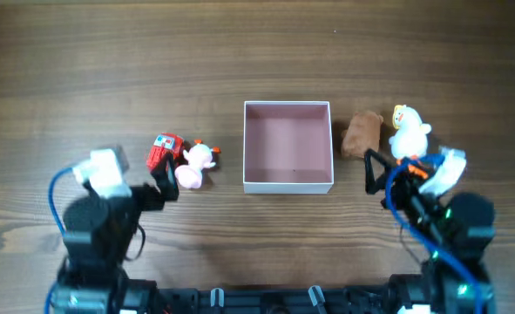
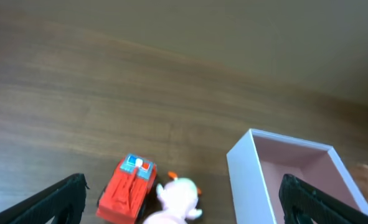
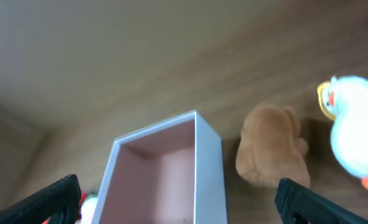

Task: Pack container
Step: 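Move both grippers forward toward the toys beside the box, then grasp the brown plush bear with the right gripper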

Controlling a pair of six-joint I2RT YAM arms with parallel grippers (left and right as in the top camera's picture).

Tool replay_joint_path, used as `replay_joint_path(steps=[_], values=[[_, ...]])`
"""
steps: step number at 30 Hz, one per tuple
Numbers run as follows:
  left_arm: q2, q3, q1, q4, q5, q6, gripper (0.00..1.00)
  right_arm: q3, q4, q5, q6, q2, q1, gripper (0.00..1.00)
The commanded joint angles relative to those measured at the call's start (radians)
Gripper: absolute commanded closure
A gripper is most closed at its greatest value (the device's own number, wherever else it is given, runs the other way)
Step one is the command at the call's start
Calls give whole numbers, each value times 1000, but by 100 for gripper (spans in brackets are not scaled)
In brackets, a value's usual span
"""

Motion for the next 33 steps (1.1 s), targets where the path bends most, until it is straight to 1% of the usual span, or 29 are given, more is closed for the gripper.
replay_joint_path(steps=[1, 4, 6, 9, 15, 18, 21, 26, 29, 32, 33], values=[[246, 231, -3, -93, -14, -4, 0, 217, -83, -48, -111, 239, -4, 0], [422, 383, -2, -173, -23, 3, 0, 412, -210, -48, -177, 442, -4, 1], [515, 451, -2, -206, -42, 3, 0, 521, -288, -35, -212, 570, -4, 0], [654, 503, 1, -225, -75, 3, 0, 625, -374, 30, -212, 750, -4, 1], [807, 505, 36, -236, -74, 3, 0, 636, -362, 66, -208, 996, 3, 1], [843, 504, 40, -243, -74, 3, 0, 636, -362, 118, -203, 1094, 10, 0], [872, 504, 40, -264, -74, 3, 0, 636, -338, 117, -179, 1197, 11, 1], [889, 504, 40, -264, -74, 3, 0, 636, -303, 117, -174, 1317, 35, 1], [888, 504, 40, -264, -74, 3, 0, 636, -283, 132, -151, 1345, 58, 12], [888, 504, 40, -264, -74, 3, 0, 636, -271, 164, -127, 1341, 67, 40], [888, 504, 40, -264, -74, 3, 0, 636, -265, 164, -127, 1339, 67, 51]])
